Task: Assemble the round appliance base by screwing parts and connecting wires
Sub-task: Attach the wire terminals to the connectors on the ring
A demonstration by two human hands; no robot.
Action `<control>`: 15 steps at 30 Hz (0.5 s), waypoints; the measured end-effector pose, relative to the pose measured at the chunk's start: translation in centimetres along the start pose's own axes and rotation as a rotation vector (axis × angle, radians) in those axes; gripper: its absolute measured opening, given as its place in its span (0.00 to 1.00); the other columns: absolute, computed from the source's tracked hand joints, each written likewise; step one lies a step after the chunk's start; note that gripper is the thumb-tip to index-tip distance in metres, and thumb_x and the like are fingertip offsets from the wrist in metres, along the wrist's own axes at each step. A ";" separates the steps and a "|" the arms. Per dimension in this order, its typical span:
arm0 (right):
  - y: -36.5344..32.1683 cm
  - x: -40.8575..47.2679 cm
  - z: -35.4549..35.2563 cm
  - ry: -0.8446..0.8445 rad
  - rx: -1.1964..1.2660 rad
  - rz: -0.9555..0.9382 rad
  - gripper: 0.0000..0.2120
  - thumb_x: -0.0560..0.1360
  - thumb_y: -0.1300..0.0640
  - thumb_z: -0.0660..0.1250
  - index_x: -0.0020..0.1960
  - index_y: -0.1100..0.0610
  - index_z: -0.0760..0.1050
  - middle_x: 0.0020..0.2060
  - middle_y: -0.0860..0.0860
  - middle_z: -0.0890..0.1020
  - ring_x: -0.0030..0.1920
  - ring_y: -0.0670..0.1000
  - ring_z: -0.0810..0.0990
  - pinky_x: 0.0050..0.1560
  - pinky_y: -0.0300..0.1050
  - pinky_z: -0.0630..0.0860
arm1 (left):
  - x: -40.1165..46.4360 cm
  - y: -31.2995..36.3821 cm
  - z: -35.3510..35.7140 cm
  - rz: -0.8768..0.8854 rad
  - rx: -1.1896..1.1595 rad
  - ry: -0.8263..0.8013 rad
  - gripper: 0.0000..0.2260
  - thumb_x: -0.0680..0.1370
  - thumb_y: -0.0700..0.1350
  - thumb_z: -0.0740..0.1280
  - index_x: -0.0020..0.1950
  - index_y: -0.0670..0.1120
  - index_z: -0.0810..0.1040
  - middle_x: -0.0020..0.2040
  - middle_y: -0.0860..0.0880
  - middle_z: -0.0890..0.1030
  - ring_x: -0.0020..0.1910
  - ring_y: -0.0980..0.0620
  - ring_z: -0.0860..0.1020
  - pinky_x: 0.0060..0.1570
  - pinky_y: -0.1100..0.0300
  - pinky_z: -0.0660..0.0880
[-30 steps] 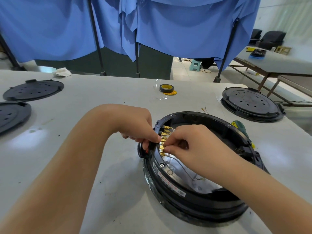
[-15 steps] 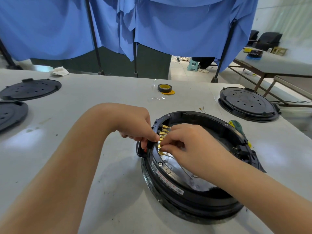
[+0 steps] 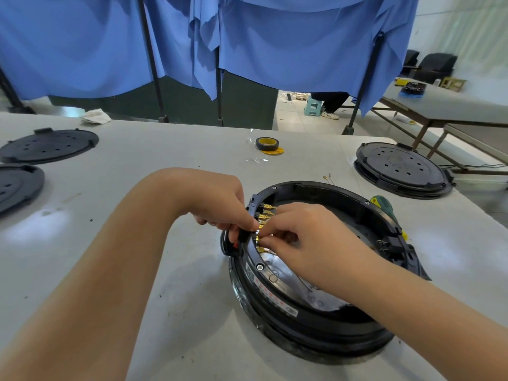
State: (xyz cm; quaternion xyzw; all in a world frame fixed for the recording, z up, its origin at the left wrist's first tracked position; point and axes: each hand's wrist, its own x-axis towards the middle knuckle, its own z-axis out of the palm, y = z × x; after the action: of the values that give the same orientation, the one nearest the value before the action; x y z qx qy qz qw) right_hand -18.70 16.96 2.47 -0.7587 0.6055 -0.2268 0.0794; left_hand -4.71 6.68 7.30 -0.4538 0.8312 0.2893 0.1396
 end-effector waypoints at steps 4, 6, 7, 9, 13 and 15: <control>0.0 -0.1 0.1 0.007 -0.014 -0.012 0.07 0.76 0.54 0.66 0.48 0.53 0.83 0.38 0.46 0.78 0.40 0.46 0.73 0.42 0.43 0.70 | 0.0 0.0 0.0 -0.004 -0.007 -0.004 0.19 0.78 0.54 0.67 0.30 0.45 0.81 0.22 0.53 0.66 0.23 0.54 0.60 0.25 0.64 0.57; 0.0 -0.1 0.1 0.012 -0.009 -0.010 0.07 0.76 0.54 0.66 0.48 0.53 0.83 0.38 0.46 0.79 0.40 0.46 0.74 0.42 0.44 0.72 | 0.0 0.1 0.0 -0.002 -0.008 -0.001 0.20 0.78 0.54 0.67 0.30 0.46 0.81 0.22 0.53 0.66 0.23 0.53 0.60 0.25 0.64 0.57; 0.1 -0.1 0.1 0.014 -0.007 -0.011 0.07 0.76 0.54 0.66 0.48 0.53 0.83 0.38 0.46 0.79 0.40 0.46 0.74 0.42 0.45 0.72 | 0.0 0.1 0.0 -0.001 -0.011 -0.003 0.20 0.78 0.54 0.66 0.30 0.45 0.81 0.22 0.53 0.66 0.23 0.53 0.60 0.25 0.64 0.57; 0.2 -0.1 0.2 0.026 -0.006 -0.014 0.07 0.76 0.54 0.66 0.48 0.52 0.83 0.38 0.46 0.78 0.39 0.45 0.73 0.41 0.44 0.71 | 0.0 0.1 0.0 0.000 -0.014 -0.011 0.20 0.78 0.54 0.66 0.30 0.45 0.81 0.22 0.53 0.66 0.22 0.54 0.60 0.25 0.64 0.57; 0.4 -0.1 0.3 0.029 0.018 -0.008 0.07 0.76 0.53 0.66 0.48 0.50 0.83 0.38 0.44 0.79 0.40 0.45 0.74 0.43 0.45 0.73 | 0.1 0.0 0.0 -0.006 -0.022 -0.018 0.19 0.78 0.53 0.67 0.30 0.45 0.81 0.22 0.52 0.67 0.22 0.54 0.60 0.25 0.64 0.57; 0.6 0.0 0.2 0.022 0.047 0.010 0.06 0.76 0.52 0.67 0.49 0.48 0.82 0.40 0.44 0.80 0.41 0.45 0.76 0.45 0.47 0.75 | 0.1 0.0 0.0 -0.009 -0.021 -0.009 0.20 0.77 0.53 0.67 0.28 0.46 0.81 0.22 0.53 0.67 0.23 0.53 0.60 0.26 0.64 0.57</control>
State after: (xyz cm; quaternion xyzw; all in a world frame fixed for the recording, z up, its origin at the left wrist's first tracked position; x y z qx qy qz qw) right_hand -19.10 16.81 2.02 -0.7512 0.6045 -0.2487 0.0917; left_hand -4.79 6.61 7.19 -0.4575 0.8254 0.2997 0.1400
